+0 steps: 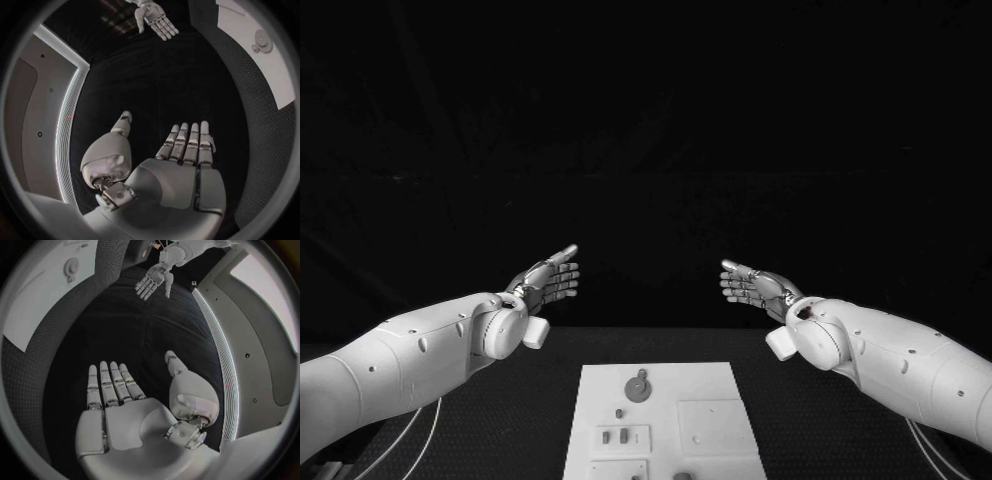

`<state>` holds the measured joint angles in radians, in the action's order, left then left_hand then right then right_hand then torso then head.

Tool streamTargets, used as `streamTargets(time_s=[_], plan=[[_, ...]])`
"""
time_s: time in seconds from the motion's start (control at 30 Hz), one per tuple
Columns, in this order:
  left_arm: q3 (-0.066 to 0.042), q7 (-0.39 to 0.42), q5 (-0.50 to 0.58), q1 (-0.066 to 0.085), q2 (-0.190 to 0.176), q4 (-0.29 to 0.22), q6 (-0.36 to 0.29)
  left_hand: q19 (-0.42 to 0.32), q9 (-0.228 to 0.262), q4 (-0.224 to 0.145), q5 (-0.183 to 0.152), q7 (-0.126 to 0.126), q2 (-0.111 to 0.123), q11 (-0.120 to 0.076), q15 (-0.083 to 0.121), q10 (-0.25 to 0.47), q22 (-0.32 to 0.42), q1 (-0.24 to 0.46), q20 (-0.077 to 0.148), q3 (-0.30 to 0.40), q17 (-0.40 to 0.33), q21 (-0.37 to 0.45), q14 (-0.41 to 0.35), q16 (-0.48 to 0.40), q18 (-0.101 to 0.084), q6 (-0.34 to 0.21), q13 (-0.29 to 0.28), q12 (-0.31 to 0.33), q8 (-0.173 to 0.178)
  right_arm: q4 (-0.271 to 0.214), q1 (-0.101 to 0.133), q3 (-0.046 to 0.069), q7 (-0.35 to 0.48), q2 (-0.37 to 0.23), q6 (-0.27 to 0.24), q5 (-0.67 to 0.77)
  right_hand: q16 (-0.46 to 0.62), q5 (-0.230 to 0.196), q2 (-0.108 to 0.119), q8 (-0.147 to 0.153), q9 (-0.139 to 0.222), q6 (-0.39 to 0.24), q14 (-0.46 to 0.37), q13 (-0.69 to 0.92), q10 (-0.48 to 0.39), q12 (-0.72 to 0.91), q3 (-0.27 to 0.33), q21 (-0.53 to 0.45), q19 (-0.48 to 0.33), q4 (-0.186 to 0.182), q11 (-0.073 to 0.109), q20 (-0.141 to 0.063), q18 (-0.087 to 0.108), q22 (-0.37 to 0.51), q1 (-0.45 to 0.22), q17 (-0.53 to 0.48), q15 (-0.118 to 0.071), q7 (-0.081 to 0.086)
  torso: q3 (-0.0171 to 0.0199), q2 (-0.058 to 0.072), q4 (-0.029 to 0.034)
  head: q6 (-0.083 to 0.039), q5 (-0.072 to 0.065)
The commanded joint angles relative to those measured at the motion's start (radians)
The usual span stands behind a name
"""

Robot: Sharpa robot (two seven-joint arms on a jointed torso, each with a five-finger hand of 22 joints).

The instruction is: Assemble the parts on the task board

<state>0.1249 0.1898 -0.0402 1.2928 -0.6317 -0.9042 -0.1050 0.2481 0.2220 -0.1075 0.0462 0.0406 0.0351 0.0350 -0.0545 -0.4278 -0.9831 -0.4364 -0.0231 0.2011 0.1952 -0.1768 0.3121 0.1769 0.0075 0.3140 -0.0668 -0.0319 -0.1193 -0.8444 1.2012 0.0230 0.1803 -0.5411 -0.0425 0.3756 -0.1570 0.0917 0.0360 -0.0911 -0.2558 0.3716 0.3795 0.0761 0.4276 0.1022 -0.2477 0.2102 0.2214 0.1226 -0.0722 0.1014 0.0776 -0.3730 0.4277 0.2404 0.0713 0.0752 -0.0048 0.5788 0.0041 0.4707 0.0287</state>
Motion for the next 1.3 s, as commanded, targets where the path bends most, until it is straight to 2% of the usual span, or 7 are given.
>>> streamTargets(time_s=[0.03,0.3,0.43,0.57,0.8,1.0,1.3], plan=[[-0.006,0.024,0.001,-0.012,-0.005,-0.035,-0.044,-0.248,-0.222,0.107,-0.046,-0.041,-0.035,-0.035,0.055,0.428,0.983,0.436,0.023,-0.201,-0.195,0.177,-0.312,-0.177,-0.008,-0.314,0.067,0.032,0.119,-0.034,-0.008,-0.001,0.022,-0.01,-0.042,-0.022,0.157,-0.092,-0.036,0.091,0.256,-0.372,-0.379,-0.076,-0.428,-0.102,0.248,-0.21,-0.221,-0.123,0.072,-0.101,-0.078,0.373,-0.428,-0.24,-0.071,-0.075,0.0006,-0.005,-0.0009,0.02,-0.005],[-0.044,0.123,0.014,-0.086,-0.051,-0.239,-0.245,-0.248,-0.222,0.107,-0.046,-0.041,-0.035,-0.035,0.055,0.428,0.983,0.436,0.023,-0.201,-0.195,0.177,-0.312,-0.177,-0.008,-0.314,0.067,0.032,0.119,-0.238,-0.05,-0.007,0.116,-0.077,-0.244,-0.126,0.157,-0.092,-0.036,0.091,0.256,-0.372,-0.379,-0.076,-0.428,-0.102,0.248,-0.21,-0.221,-0.123,0.072,-0.101,-0.078,0.373,-0.428,-0.24,-0.071,-0.075,0.0038,-0.028,-0.0034,0.103,-0.023],[-0.069,0.185,0.022,-0.133,-0.081,-0.367,-0.371,-0.248,-0.222,0.107,-0.046,-0.041,-0.035,-0.035,0.055,0.428,0.983,0.436,0.023,-0.201,-0.195,0.177,-0.312,-0.177,-0.008,-0.314,0.067,0.032,0.119,-0.366,-0.077,-0.012,0.175,-0.12,-0.371,-0.192,0.157,-0.092,-0.036,0.091,0.256,-0.372,-0.379,-0.076,-0.428,-0.102,0.248,-0.21,-0.221,-0.123,0.072,-0.101,-0.078,0.373,-0.428,-0.24,-0.071,-0.075,0.0046,-0.033,-0.004,0.124,-0.028],[-0.094,0.25,0.03,-0.182,-0.111,-0.501,-0.502,-0.248,-0.222,0.107,-0.046,-0.041,-0.035,-0.035,0.055,0.428,0.983,0.436,0.023,-0.201,-0.195,0.177,-0.312,-0.177,-0.008,-0.314,0.067,0.032,0.119,-0.507,-0.106,-0.016,0.239,-0.167,-0.511,-0.264,0.157,-0.092,-0.036,0.091,0.256,-0.372,-0.379,-0.076,-0.428,-0.102,0.248,-0.21,-0.221,-0.123,0.072,-0.101,-0.078,0.373,-0.428,-0.24,-0.071,-0.075,0.0048,-0.035,-0.0041,0.129,-0.029],[-0.119,0.316,0.038,-0.232,-0.142,-0.637,-0.636,-0.248,-0.222,0.107,-0.046,-0.041,-0.035,-0.035,0.055,0.428,0.983,0.436,0.023,-0.201,-0.195,0.177,-0.312,-0.177,-0.008,-0.314,0.067,0.032,0.119,-0.672,-0.14,-0.021,0.315,-0.221,-0.674,-0.348,0.157,-0.092,-0.036,0.091,0.256,-0.372,-0.379,-0.076,-0.428,-0.102,0.248,-0.21,-0.221,-0.123,0.072,-0.101,-0.078,0.373,-0.428,-0.24,-0.071,-0.075,0.0048,-0.035,-0.0041,0.129,-0.029],[-0.125,0.33,0.04,-0.243,-0.148,-0.666,-0.665,-0.248,-0.222,0.107,-0.046,-0.041,-0.035,-0.035,0.055,0.428,0.983,0.436,0.023,-0.201,-0.195,0.177,-0.312,-0.177,-0.008,-0.314,0.067,0.032,0.119,-0.724,-0.151,-0.023,0.339,-0.238,-0.726,-0.375,0.157,-0.092,-0.036,0.091,0.256,-0.372,-0.379,-0.076,-0.428,-0.102,0.248,-0.21,-0.221,-0.123,0.072,-0.101,-0.078,0.373,-0.428,-0.24,-0.071,-0.075,0.0048,-0.035,-0.0041,0.129,-0.029],[-0.125,0.33,0.04,-0.243,-0.148,-0.666,-0.665,-0.248,-0.222,0.107,-0.046,-0.041,-0.035,-0.035,0.055,0.428,0.983,0.436,0.023,-0.201,-0.195,0.177,-0.312,-0.177,-0.008,-0.314,0.067,0.032,0.119,-0.726,-0.151,-0.023,0.34,-0.239,-0.728,-0.376,0.157,-0.092,-0.036,0.091,0.256,-0.372,-0.379,-0.076,-0.428,-0.102,0.248,-0.21,-0.221,-0.123,0.072,-0.101,-0.078,0.373,-0.428,-0.24,-0.071,-0.075,0.0048,-0.035,-0.0041,0.129,-0.029]])
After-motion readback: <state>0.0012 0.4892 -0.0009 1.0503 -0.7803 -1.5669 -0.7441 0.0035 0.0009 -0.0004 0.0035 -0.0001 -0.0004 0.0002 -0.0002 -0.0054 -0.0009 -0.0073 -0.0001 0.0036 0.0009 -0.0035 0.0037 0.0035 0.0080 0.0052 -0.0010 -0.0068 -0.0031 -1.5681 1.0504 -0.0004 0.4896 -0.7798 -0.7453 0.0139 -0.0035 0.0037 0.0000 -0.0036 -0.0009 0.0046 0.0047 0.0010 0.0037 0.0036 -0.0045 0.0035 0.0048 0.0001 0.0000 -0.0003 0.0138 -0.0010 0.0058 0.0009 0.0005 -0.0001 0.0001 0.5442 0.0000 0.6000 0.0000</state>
